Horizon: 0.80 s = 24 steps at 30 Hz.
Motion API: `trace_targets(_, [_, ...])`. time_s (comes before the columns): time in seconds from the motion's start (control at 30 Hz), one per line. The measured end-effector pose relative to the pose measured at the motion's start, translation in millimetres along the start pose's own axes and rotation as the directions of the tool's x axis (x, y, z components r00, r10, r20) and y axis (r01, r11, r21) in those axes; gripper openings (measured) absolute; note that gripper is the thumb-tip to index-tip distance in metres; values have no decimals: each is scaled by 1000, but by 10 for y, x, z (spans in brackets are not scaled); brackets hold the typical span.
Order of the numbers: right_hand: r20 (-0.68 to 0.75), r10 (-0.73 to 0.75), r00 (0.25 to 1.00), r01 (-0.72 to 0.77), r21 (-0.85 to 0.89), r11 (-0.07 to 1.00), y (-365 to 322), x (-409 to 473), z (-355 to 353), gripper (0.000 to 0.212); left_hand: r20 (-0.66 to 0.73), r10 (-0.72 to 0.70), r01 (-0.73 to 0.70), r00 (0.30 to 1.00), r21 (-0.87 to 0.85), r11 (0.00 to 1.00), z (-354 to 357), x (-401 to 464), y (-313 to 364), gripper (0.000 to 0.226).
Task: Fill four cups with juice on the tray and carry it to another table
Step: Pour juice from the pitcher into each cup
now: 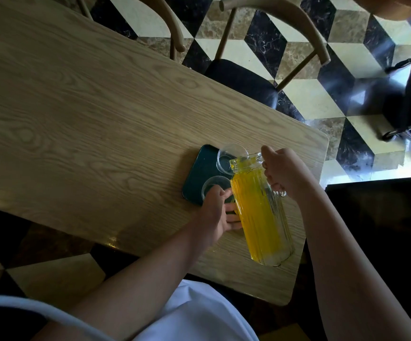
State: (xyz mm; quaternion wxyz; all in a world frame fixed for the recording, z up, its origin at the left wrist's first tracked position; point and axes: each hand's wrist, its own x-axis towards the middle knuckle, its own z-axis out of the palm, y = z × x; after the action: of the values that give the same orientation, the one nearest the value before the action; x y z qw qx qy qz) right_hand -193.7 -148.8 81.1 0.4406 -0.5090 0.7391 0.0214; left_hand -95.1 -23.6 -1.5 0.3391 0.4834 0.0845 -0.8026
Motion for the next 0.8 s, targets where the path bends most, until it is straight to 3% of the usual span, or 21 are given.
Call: trace_targets(0.8, [25,71,997,-70,-30,997,-70,63,35,37,36,-71,74,997,-100,992,40,8,-26,60])
